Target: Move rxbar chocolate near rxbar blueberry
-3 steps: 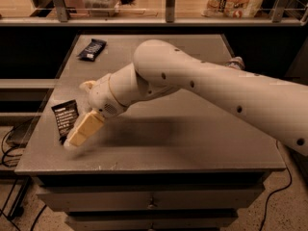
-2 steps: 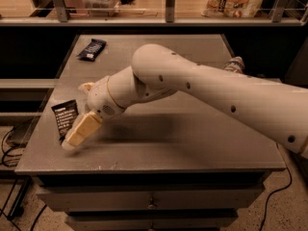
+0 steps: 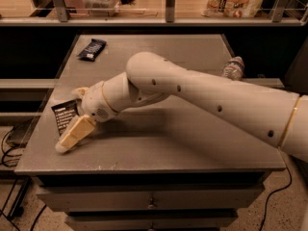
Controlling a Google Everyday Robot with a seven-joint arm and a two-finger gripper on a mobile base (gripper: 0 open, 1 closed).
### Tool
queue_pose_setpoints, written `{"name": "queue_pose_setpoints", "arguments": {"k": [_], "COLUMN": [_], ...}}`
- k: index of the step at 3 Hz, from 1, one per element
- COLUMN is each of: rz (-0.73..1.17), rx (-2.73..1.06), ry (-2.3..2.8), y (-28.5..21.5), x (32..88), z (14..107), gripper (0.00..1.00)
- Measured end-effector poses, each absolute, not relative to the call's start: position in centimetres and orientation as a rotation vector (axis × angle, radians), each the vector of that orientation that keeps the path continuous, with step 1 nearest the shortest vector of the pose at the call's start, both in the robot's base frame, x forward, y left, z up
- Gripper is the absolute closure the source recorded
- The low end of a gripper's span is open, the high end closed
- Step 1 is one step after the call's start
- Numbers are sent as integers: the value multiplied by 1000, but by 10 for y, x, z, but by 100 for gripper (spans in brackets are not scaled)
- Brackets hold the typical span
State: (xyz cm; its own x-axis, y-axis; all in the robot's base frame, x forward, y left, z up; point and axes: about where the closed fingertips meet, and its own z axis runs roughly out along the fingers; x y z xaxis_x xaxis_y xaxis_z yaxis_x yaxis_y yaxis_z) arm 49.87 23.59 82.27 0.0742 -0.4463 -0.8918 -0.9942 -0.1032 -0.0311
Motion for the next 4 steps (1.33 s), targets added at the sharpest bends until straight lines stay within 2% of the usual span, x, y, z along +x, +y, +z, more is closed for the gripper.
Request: {"name": "queue_pose_setpoints", "arguments": {"k": [1, 4], "rz": [988, 981], "rx": [-1646, -1645], "ry": [1449, 1451], "y": [242, 244], "x": [497, 497], "z": [820, 824], "gripper": [16, 85]}}
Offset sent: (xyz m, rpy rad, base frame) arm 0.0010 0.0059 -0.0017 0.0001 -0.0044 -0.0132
